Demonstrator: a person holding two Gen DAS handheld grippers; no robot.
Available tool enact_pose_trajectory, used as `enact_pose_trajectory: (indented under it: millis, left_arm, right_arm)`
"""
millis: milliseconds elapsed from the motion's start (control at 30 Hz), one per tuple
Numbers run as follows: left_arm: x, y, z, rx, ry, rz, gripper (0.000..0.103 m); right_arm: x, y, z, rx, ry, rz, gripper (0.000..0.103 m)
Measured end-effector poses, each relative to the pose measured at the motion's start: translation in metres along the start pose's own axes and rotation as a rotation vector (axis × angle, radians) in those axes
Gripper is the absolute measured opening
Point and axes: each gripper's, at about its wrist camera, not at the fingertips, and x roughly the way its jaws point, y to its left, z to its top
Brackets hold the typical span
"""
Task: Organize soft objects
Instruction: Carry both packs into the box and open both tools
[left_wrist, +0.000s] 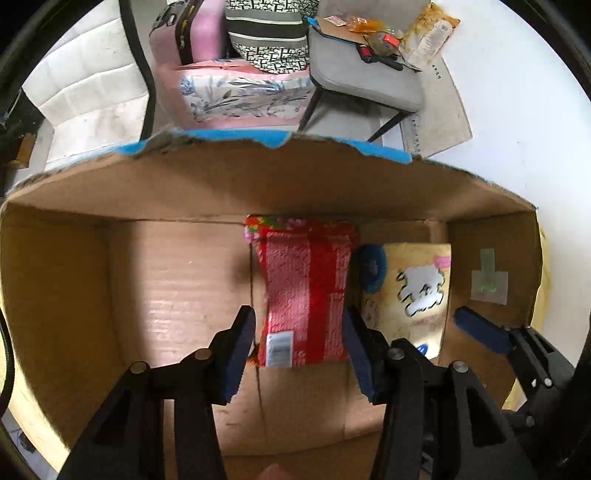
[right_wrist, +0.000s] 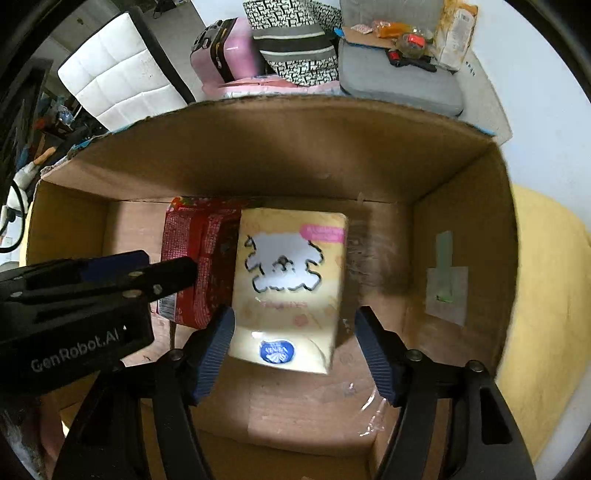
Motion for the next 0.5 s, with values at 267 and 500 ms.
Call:
enact_pose_trajectory:
  millis: [267, 500]
  left_arm:
    - [-0.035, 0.007, -0.028, 0.002, -0.113, 0.118, 0.062]
    - [-0.071, 0.013, -0.063, -0.011, -0.215, 0.17, 0.096]
  right_arm:
    - [-0.02, 0.004, -0.019, 0.006, -0.025, -0.034, 0.087]
    - [-0.046, 0.013, -0.05, 0.017, -0.078, -0.036, 0.103]
